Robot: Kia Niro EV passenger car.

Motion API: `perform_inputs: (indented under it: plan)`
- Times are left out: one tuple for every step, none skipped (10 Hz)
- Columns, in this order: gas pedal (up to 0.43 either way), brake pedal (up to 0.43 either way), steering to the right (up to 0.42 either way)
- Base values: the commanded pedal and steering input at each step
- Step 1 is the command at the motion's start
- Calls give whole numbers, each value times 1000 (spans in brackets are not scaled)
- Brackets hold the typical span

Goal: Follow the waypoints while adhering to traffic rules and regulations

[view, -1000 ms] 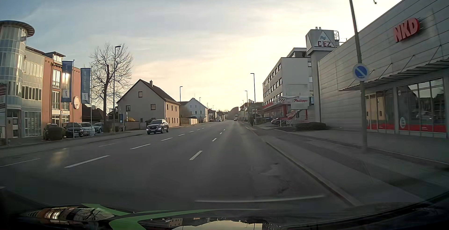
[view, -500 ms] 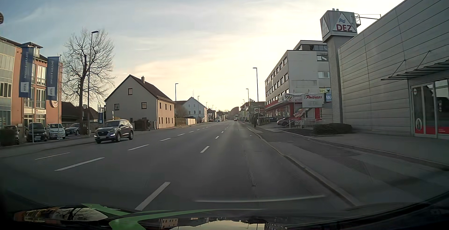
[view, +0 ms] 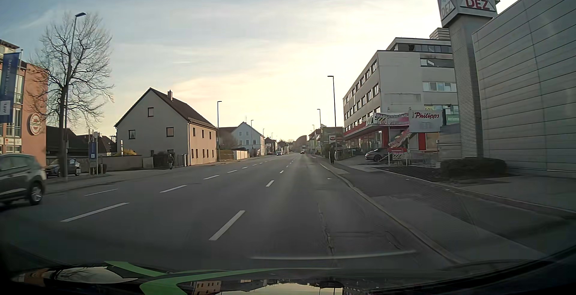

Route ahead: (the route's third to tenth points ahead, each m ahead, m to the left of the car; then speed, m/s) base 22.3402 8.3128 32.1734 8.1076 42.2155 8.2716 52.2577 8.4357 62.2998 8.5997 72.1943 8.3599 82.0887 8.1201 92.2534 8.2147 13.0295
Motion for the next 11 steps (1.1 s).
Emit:
perform_inputs:
  plan:
    - [118,0,-1]
    - [118,0,-1]
    - [118,0,-1]
    - [118,0,-1]
    - [118,0,-1]
    - [118,0,-1]
    - [118,0,-1]
    - [118,0,-1]
    - [118,0,-1]
    - [118,0,-1]
    - [118,0,-1]
